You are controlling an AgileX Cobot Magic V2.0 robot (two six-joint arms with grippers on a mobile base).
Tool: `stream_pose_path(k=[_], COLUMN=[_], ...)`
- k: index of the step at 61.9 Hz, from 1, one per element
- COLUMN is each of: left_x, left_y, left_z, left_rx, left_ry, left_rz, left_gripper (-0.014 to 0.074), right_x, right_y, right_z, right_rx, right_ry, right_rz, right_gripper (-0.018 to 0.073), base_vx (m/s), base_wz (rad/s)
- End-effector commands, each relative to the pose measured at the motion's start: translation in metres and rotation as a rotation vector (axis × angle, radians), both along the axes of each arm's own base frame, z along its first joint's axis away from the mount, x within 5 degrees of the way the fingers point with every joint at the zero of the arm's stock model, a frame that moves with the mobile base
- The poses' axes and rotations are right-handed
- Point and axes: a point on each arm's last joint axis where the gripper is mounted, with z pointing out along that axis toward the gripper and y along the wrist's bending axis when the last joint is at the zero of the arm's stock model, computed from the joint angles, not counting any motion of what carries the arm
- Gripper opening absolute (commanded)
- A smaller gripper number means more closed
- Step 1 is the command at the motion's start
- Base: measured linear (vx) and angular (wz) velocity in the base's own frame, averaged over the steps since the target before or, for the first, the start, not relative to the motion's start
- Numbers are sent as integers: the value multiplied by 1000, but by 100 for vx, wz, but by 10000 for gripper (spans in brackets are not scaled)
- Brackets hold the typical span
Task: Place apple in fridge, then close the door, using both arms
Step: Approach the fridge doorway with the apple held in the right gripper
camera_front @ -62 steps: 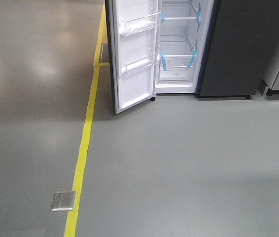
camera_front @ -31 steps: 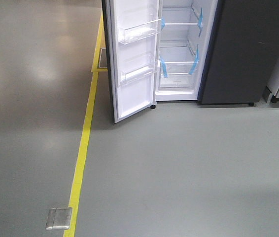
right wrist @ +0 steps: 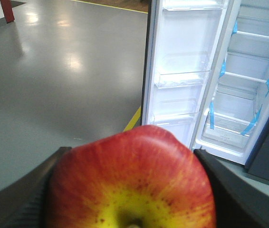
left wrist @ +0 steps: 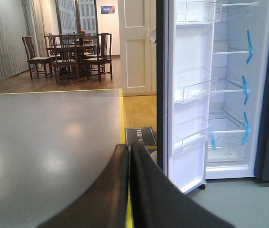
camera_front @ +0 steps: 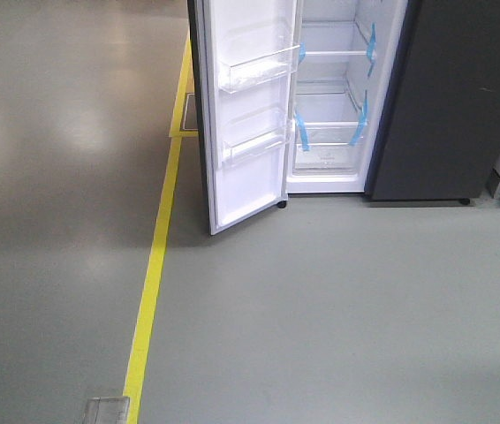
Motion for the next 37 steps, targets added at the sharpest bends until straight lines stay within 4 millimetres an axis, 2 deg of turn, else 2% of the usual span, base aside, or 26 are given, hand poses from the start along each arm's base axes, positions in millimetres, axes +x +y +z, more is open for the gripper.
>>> stream_pose_path(k=[1, 37], left_x=[0, 0], left_y=[-1, -1], left_z=[-2, -2], left_rx=[-18, -18], left_ry=[-55, -55], left_rz=[-12, -12], left_gripper=[-6, -6], right_x=[-8, -8], right_y=[1, 1], right_z=[17, 17], right_rx=[27, 28], right_ry=[-111, -111], right_rz=[-14, -14], right_gripper=[-7, -7], base_vx=[17, 16], base_wz=[4, 2])
